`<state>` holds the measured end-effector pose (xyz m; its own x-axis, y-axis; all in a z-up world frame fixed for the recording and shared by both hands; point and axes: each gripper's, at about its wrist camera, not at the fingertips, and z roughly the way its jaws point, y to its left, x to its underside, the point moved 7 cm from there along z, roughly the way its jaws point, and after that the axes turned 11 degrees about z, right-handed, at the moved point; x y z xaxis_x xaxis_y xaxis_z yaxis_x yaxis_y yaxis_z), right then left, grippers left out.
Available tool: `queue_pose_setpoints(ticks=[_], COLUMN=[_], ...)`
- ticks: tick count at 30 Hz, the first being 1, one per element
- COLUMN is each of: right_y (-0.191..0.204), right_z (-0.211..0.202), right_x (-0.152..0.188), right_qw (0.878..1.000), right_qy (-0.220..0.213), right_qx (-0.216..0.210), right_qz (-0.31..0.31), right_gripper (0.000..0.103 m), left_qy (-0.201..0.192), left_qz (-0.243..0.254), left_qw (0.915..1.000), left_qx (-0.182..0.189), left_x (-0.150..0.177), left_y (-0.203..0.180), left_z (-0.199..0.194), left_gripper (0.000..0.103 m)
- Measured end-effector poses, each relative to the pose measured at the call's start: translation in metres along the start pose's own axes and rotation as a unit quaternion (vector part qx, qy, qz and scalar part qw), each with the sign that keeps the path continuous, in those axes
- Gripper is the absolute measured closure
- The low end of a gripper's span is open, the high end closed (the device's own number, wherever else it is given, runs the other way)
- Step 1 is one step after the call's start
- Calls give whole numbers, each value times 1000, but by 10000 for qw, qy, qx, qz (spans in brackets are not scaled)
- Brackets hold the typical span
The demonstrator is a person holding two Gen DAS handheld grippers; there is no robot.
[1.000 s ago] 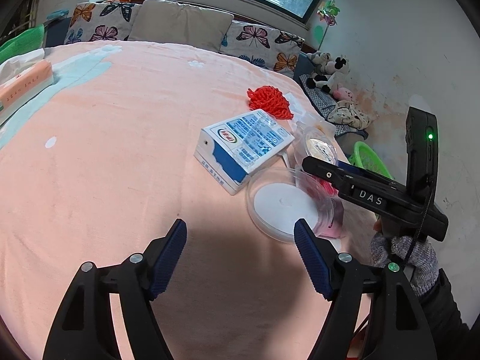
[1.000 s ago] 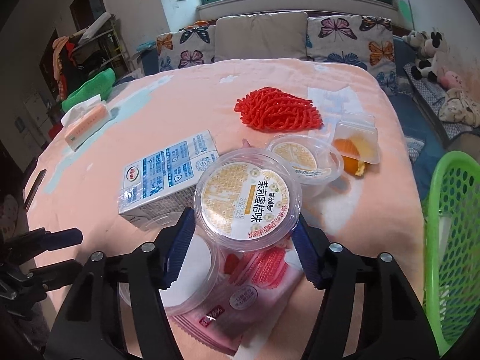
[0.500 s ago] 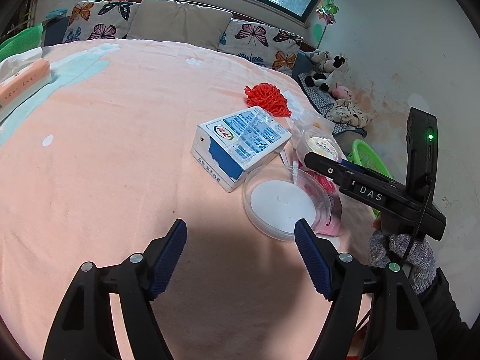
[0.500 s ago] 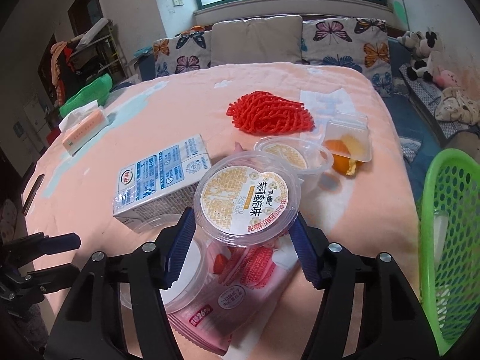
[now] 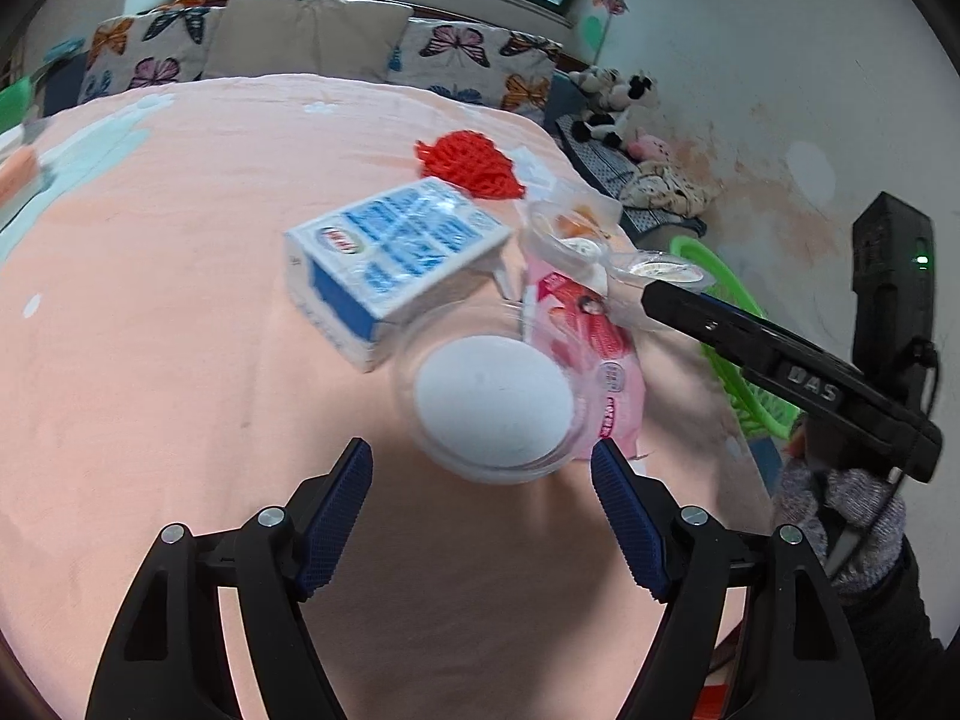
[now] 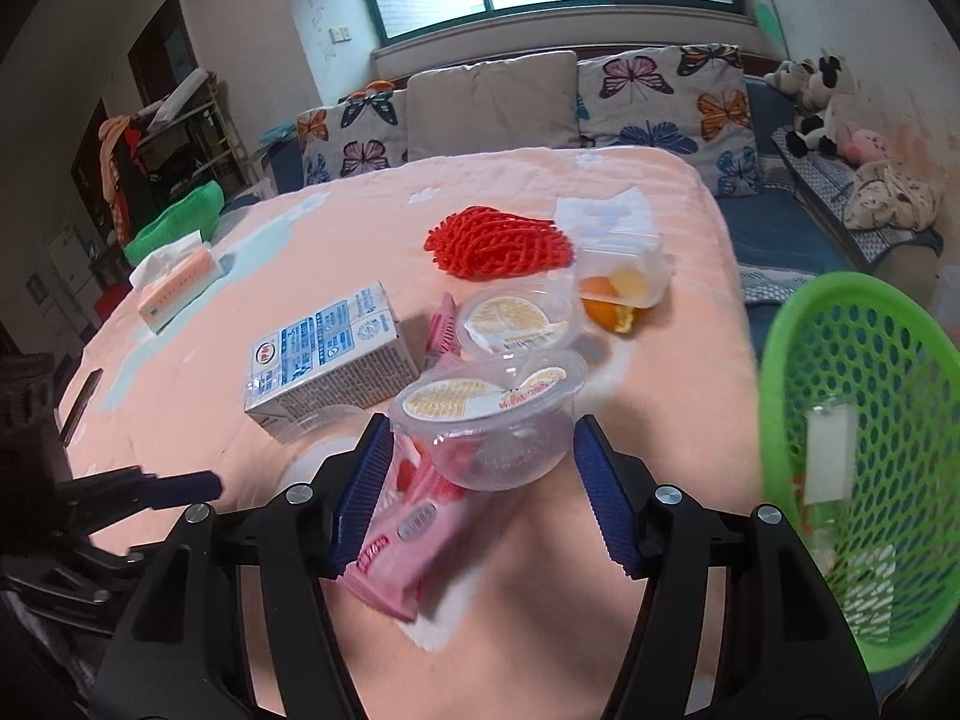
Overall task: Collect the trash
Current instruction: 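Grasp the lidded plastic cup with the right gripper while the left gripper approaches the clear bowl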
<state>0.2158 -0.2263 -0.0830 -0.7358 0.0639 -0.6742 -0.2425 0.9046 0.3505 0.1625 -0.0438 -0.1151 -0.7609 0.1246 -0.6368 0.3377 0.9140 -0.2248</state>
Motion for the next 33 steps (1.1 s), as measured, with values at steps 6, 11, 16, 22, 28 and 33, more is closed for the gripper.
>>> queue_pose_setpoints(ticks=[6,11,16,22,28,33], right_y=[-7,-15,-22,-22,-28,-35], right_z=[-14,-21,-19,-10,6,16], right_x=[11,20,27,30,29,26], right_qw=[10000,9998,9997,9997,9990,9985], right_qy=[-8,75,143,169,266,281], right_qx=[24,-18,15,162,370,463], right_qz=[28,168,218,113,-2,21], right_gripper=[42,52,42,26,25,30], left_qy=[69,126,147,84,61,81], left_qz=[219,301,302,281,256,251], left_qw=[9997,9992,9991,9992,9993,9994], left_qx=[-113,-233,-244,-276,-263,-244], left_x=[-9,-14,-15,-16,-16,-16], left_y=[-10,-14,-16,-16,-16,-18], left_z=[17,30,37,39,38,41], left_gripper=[24,23,22,25,25,23])
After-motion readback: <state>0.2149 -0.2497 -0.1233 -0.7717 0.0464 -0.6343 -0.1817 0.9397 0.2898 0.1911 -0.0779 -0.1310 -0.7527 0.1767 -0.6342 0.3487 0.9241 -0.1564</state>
